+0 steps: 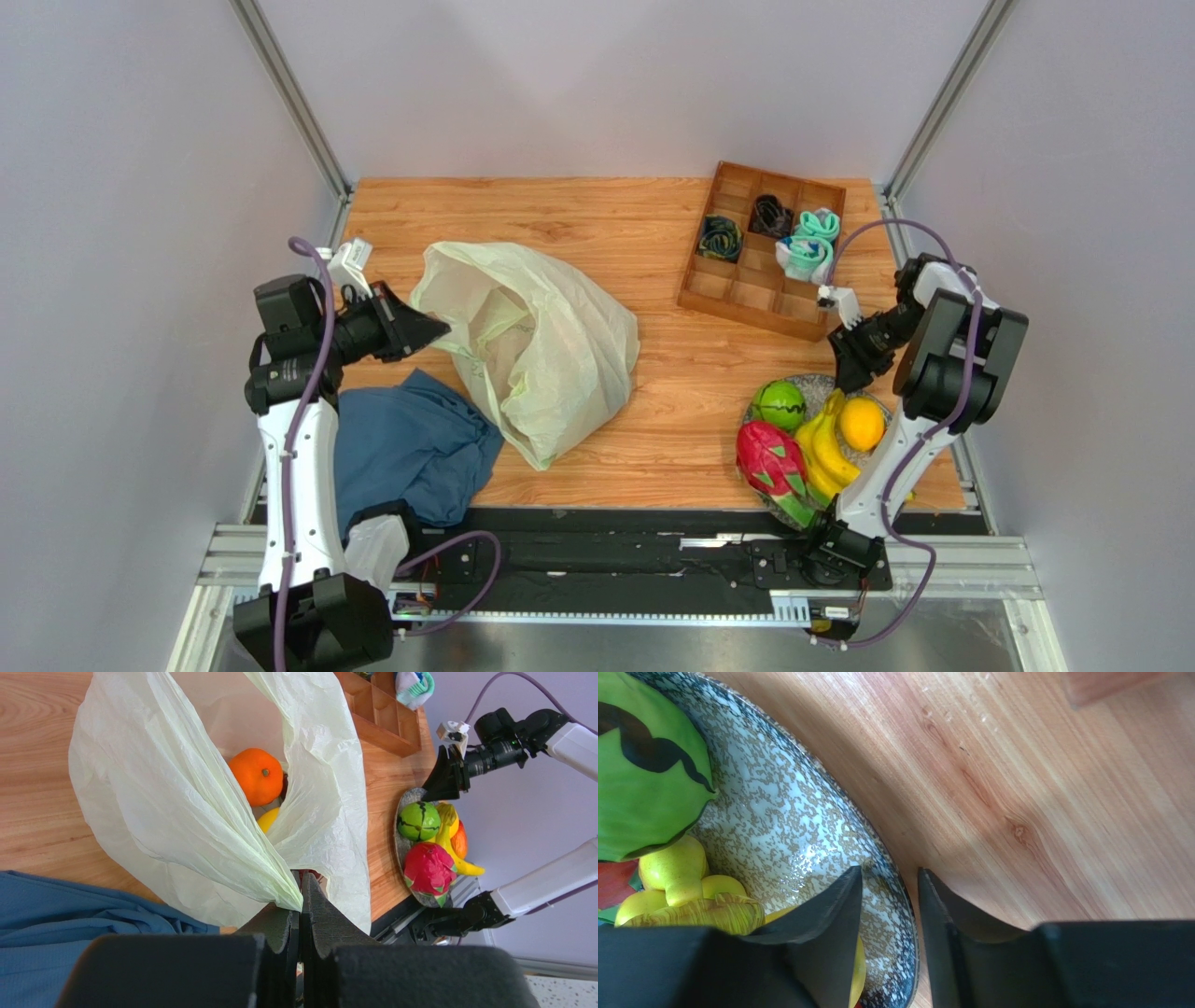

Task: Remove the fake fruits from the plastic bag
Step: Move the plate to the center of the board, then take out the fake fruit from the plastic bag.

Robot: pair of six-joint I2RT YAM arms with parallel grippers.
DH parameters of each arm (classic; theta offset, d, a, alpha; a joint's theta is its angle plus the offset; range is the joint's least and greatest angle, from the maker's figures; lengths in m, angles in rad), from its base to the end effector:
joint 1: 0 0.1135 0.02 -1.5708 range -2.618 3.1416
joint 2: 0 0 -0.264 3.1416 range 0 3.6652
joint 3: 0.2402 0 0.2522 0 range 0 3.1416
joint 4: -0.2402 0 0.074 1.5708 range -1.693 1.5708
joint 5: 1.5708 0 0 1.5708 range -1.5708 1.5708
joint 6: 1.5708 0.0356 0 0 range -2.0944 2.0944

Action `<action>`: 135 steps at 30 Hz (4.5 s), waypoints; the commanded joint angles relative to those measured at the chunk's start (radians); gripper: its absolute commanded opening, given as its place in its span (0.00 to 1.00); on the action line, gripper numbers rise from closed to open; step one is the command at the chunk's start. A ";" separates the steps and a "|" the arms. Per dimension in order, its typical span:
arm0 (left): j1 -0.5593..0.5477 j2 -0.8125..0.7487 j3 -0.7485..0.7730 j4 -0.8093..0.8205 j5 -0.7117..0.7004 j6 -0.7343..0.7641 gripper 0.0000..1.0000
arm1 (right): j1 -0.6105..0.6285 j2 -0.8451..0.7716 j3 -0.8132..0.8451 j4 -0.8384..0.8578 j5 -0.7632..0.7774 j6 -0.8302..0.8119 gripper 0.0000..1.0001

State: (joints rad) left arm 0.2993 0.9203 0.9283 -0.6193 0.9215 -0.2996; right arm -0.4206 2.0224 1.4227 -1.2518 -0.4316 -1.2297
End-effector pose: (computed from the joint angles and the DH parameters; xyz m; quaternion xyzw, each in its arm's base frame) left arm 0.1831 0.0268 0.3307 -0.0383 0.8198 -0.3945 0.4134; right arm 0.3181 -0.1260 0.1601 -0.3532 0.9009 0.2442 0.0631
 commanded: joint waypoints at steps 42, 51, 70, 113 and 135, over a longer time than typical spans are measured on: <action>0.014 -0.014 -0.046 0.013 0.002 0.050 0.00 | 0.580 0.303 0.510 0.104 -0.119 0.395 0.02; 0.012 0.000 -0.026 0.013 0.005 0.045 0.00 | 0.689 0.375 0.636 0.097 -0.137 0.433 0.02; 0.011 -0.086 -0.045 0.006 0.100 -0.027 0.00 | 0.897 -0.192 0.568 0.406 -0.573 1.015 1.00; -0.195 -0.250 -0.146 0.073 0.137 -0.193 0.00 | 1.474 -0.231 0.204 0.612 0.257 1.253 0.67; -0.216 -0.271 -0.178 0.093 0.065 -0.194 0.00 | 1.540 -0.037 0.229 0.583 0.659 1.429 0.50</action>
State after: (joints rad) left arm 0.0864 0.6621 0.7364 -0.5339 0.9817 -0.4961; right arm 1.1267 1.9972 1.6794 -0.6724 0.1631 0.1207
